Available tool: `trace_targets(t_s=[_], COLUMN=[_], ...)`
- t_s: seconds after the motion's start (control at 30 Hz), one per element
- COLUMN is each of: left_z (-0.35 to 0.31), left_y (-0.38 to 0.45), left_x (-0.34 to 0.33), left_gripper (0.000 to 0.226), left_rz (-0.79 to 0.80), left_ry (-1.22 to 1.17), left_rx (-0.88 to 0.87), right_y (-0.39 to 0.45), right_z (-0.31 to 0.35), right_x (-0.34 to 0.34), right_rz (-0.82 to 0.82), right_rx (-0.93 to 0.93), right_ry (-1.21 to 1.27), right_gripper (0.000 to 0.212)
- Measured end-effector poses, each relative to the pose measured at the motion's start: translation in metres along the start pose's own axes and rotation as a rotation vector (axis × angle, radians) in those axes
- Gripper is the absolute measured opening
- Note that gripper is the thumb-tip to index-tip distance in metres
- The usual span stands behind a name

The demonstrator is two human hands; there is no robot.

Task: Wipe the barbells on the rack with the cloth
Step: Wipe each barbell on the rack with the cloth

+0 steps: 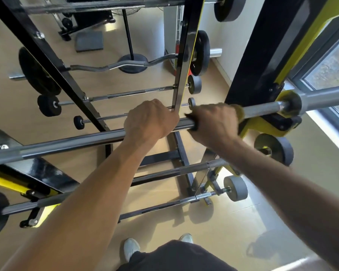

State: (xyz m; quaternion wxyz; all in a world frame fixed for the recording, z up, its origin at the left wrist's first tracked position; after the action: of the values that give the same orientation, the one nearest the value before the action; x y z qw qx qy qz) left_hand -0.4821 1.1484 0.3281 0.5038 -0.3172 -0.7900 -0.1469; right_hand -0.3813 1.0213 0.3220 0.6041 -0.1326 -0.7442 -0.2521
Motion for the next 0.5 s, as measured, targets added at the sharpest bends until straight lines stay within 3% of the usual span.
trace_targets(t_s=[0.1, 0.17, 0.27, 0.37, 0.5], left_z=[0.004, 0.007, 0.009, 0.004, 0.000], left_y=[0.001, 0.002, 0.002, 0.001, -0.002], left_x=[0.000, -0.001, -0.001, 0.000, -0.003], left_gripper=[0.047, 0.051, 0.056, 0.054, 0.048], left_rz=[-0.020, -0.019, -0.048, -0.081, -0.127], left_ry=[-0.015, -0.026, 0.003, 0.045, 0.063], left_rx=[-0.017, -0.033, -0.044, -0.046, -0.041], right_y=[-0.002, -0.004, -0.006, -0.007, -0.010], right_z=[0.020, -0.005, -0.065, -0.087, -0.064], right_x=[-0.002, -0.001, 0.001, -0.004, -0.013], right_rz=[-0.139, -0.061, 0.048, -0.025, -0.156], right_rx=[0.134, 0.172, -0.023, -0.146, -0.198], right_ry=[0.069, 0.041, -0.151, -0.062, -0.006], right_gripper=[0.015, 0.015, 0.019, 0.019, 0.008])
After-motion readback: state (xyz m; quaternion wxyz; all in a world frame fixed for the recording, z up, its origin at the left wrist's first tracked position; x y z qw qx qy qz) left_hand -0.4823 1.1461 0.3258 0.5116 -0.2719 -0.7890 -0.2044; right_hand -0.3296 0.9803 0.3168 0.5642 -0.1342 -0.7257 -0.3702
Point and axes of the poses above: each hand's wrist, its own y-axis towards the middle knuckle, its own x-axis out of the back of the hand, z = x × y, the point moved 1 cm from there along y, towards the middle knuckle, and after that the axes turned 8 degrees about -y, right-handed, at the moved point
